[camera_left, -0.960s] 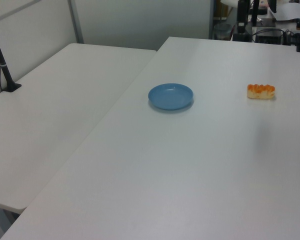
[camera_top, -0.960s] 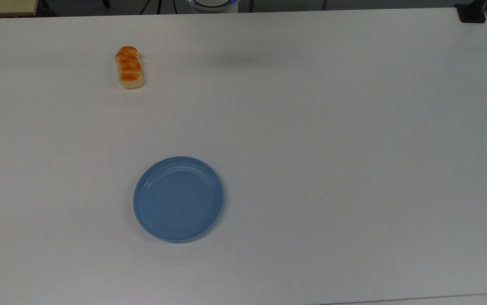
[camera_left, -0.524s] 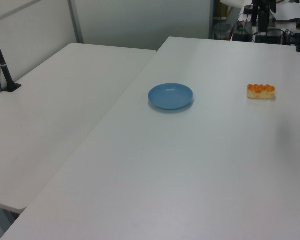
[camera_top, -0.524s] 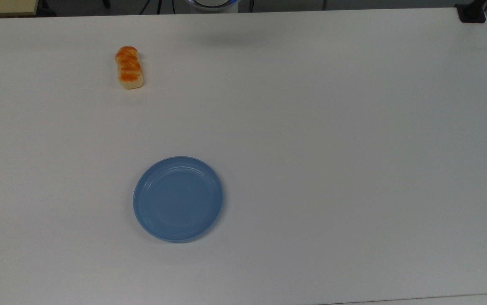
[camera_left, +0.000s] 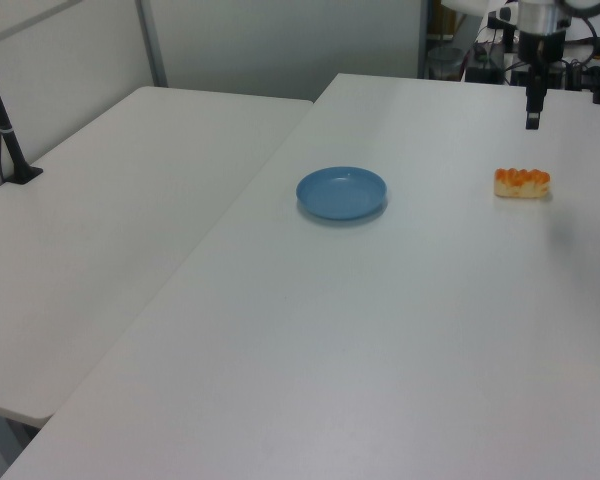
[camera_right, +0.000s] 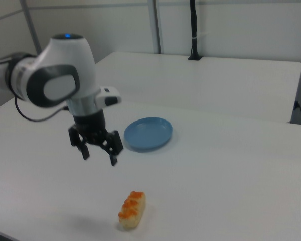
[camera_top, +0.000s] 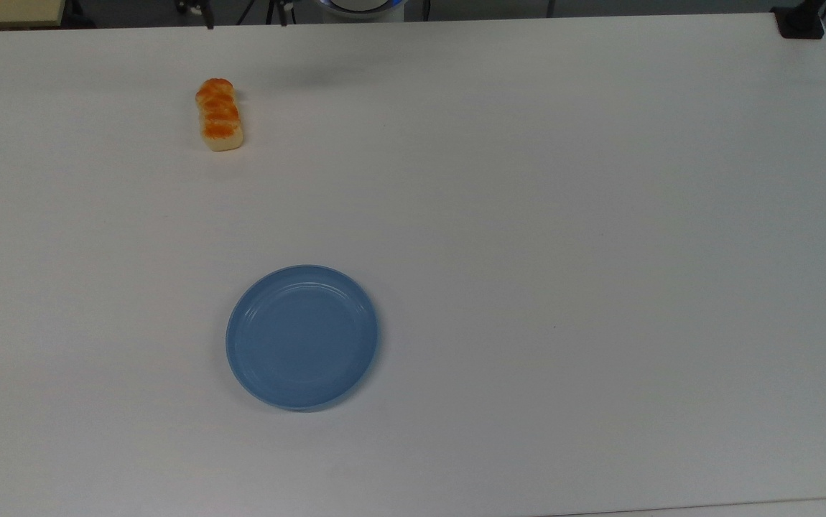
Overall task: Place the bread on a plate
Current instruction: 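Move the open gripper down over the glazed bread roll, then close the gripper around the bread roll, then lift the bread roll and carry it toward the blue plate, then lower the bread roll onto the blue plate and open the gripper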
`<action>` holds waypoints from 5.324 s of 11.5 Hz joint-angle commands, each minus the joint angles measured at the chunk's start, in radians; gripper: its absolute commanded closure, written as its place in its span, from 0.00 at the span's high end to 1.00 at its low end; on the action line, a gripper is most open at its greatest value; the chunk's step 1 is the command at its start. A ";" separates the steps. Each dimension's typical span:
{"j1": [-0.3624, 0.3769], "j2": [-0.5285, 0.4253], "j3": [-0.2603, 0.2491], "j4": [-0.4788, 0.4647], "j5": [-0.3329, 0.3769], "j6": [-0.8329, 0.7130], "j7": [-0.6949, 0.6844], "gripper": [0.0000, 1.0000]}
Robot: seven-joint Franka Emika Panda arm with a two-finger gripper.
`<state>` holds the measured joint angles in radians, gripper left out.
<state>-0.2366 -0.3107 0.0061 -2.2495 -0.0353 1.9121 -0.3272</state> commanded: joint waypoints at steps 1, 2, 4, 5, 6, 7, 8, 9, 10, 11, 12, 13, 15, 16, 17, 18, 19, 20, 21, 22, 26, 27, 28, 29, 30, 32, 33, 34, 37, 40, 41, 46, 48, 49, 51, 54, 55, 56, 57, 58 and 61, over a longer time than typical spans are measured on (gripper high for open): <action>-0.100 -0.031 -0.017 -0.108 -0.012 0.136 -0.215 1.00; -0.115 -0.028 -0.046 -0.119 -0.012 0.159 -0.283 1.00; -0.119 0.033 -0.063 -0.122 -0.050 0.209 -0.326 1.00; -0.119 0.063 -0.067 -0.122 -0.075 0.237 -0.326 1.00; -0.122 0.090 -0.067 -0.122 -0.077 0.258 -0.326 1.00; -0.122 0.110 -0.067 -0.122 -0.077 0.274 -0.322 0.99; -0.122 0.116 -0.066 -0.124 -0.077 0.280 -0.320 0.99; -0.121 0.120 -0.066 -0.131 -0.077 0.285 -0.320 0.98; -0.121 0.133 -0.066 -0.131 -0.077 0.286 -0.319 0.98; -0.119 0.153 -0.066 -0.131 -0.077 0.292 -0.319 0.98; -0.119 0.162 -0.066 -0.136 -0.077 0.309 -0.317 0.98; -0.119 0.182 -0.066 -0.139 -0.077 0.321 -0.317 0.98; -0.115 0.215 -0.066 -0.137 -0.077 0.341 -0.308 0.98; -0.109 0.225 -0.064 -0.137 -0.077 0.358 -0.299 0.98; -0.099 0.231 -0.061 -0.137 -0.077 0.378 -0.270 0.98; -0.089 0.242 -0.060 -0.137 -0.077 0.396 -0.250 0.98; -0.078 0.260 -0.058 -0.137 -0.077 0.409 -0.233 0.98; -0.073 0.271 -0.058 -0.137 -0.077 0.416 -0.219 0.98; -0.072 0.278 -0.057 -0.139 -0.077 0.427 -0.219 1.00; -0.072 0.292 -0.055 -0.139 -0.077 0.441 -0.219 1.00; -0.062 0.306 -0.054 -0.136 -0.077 0.447 -0.216 0.51; -0.062 0.306 -0.054 -0.130 -0.077 0.441 -0.213 0.39; -0.062 0.302 -0.054 -0.127 -0.077 0.432 -0.201 0.36; -0.062 0.298 -0.054 -0.127 -0.077 0.426 -0.182 0.29; -0.062 0.298 -0.052 -0.125 -0.075 0.423 -0.171 0.27; -0.062 0.295 -0.052 -0.058 -0.071 0.304 -0.170 0.27; -0.062 0.297 -0.052 0.002 -0.061 0.218 -0.170 0.27; -0.062 0.301 -0.052 0.067 -0.054 0.134 -0.170 0.27; -0.061 0.309 -0.052 0.217 0.041 0.039 -0.150 0.27; -0.011 0.433 -0.029 0.463 0.048 -0.017 0.101 0.27; 0.005 0.502 -0.029 0.584 0.048 -0.063 0.162 0.27; 0.036 0.675 -0.029 0.842 0.092 -0.093 0.264 0.27; 0.059 0.748 -0.029 0.941 0.092 -0.081 0.275 0.27; 0.074 0.766 -0.029 0.970 0.092 -0.079 0.277 0.27; 0.098 0.788 -0.029 0.992 0.095 -0.018 0.316 0.27; 0.157 0.867 -0.032 1.045 0.094 0.050 0.424 0.26; 0.166 0.892 -0.032 1.060 0.092 0.050 0.427 0.26; 0.178 0.909 -0.034 1.064 0.091 0.051 0.427 0.26; 0.184 0.933 -0.035 1.065 0.091 0.062 0.427 0.26; 0.200 0.958 -0.040 1.065 0.091 0.083 0.436 0.26; 0.229 1.005 -0.043 1.065 0.086 0.160 0.494 0.26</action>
<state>-0.0442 0.6558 -0.0141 -1.2144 0.0425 2.0213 0.1081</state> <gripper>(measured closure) 0.740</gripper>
